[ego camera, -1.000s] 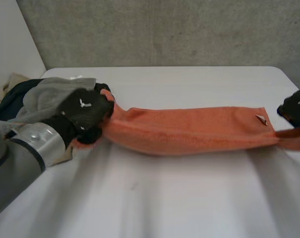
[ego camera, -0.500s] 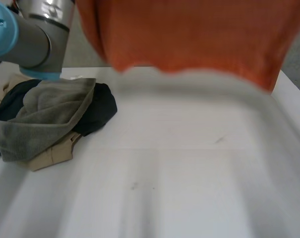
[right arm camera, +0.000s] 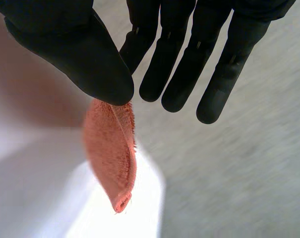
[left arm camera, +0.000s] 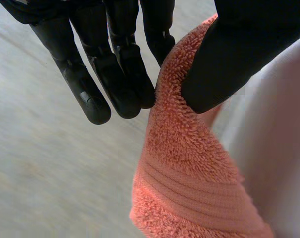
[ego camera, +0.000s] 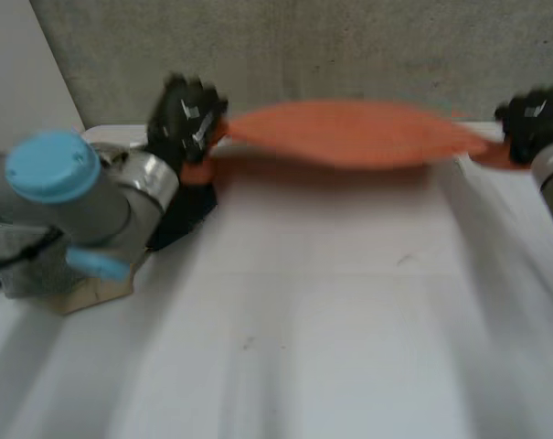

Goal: Fold the laundry.

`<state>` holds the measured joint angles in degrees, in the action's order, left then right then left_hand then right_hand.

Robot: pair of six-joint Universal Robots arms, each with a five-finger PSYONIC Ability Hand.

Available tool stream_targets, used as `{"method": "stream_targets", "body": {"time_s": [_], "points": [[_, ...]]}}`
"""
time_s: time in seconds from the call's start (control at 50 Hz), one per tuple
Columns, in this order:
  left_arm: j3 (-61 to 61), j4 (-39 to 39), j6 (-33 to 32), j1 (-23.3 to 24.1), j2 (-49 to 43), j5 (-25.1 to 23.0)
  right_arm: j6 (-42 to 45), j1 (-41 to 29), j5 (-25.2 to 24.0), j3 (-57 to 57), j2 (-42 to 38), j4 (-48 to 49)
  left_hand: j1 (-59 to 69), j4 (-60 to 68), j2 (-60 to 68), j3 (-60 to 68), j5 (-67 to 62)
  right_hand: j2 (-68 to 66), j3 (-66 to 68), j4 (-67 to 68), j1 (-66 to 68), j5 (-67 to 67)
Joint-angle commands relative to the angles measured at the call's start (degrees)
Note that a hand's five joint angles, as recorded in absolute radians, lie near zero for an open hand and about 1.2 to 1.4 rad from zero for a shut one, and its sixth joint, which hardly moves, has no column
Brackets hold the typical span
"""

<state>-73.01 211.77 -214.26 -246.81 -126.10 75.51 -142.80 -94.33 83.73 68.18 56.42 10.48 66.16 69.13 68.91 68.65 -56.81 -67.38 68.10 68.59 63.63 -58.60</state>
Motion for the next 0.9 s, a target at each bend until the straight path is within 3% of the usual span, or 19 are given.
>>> {"method": "stream_targets", "body": {"time_s": [0.02, 0.14, 0.16, 0.22, 0.24, 0.36, 0.54, 0.9], "points": [[-13.4, -5.8, -4.3, 1.5, 0.1, 0.3, 2.9, 0.4, -0.4, 11.5, -0.1, -3.0, 13.8, 10.9, 11.1, 11.3, -13.2, -12.6, 11.9, 11.4, 16.4, -11.4], [-21.2, -7.7, -4.2, 1.5, 3.8, 0.5, 5.9, 1.3, -3.5, 20.3, 5.4, -3.5, 13.8, 10.9, 11.1, 11.3, -13.2, -12.6, 11.9, 11.4, 16.4, -11.4], [-22.2, -7.6, -3.9, 1.4, 4.9, 0.4, 6.2, 1.5, -3.8, 21.1, 6.2, -3.4, 9.9, 6.9, 7.1, 7.4, -9.2, -12.6, 11.9, 11.4, 16.4, -11.4], [-23.1, -7.6, -3.7, 1.2, 7.1, 0.3, 6.3, 3.1, -5.1, 23.1, 8.0, -3.4, -27.5, -30.5, -30.3, -30.0, 28.2, -12.6, 11.9, 11.4, 16.4, -11.4], [-23.1, -7.5, -3.6, 1.2, 7.9, 0.3, 6.3, 3.4, -5.2, 23.5, 8.1, -3.4, -28.9, -31.8, -31.6, -31.3, 29.5, -12.6, 11.9, 11.4, 16.4, -11.4], [-22.8, -7.5, -1.3, 0.2, 11.1, 0.2, 5.7, 4.1, -5.9, 24.9, 8.4, -3.2, -29.2, -32.2, -31.9, -31.7, 29.9, -12.6, 11.9, 11.4, 16.4, -11.4], [-22.8, -8.0, 5.5, -4.9, 13.5, -0.5, 5.7, 3.8, -5.9, 25.6, 8.4, -2.8, -27.7, -30.7, -30.4, -30.2, 28.3, -12.6, 11.9, 11.4, 16.4, -11.4], [-21.7, -12.8, 5.3, -6.1, 10.6, -0.8, 5.7, 4.0, -5.9, 25.9, 8.3, -2.7, -24.0, -27.0, -26.7, -26.5, 24.6, -12.6, 11.9, 11.4, 16.4, -11.4]]}}
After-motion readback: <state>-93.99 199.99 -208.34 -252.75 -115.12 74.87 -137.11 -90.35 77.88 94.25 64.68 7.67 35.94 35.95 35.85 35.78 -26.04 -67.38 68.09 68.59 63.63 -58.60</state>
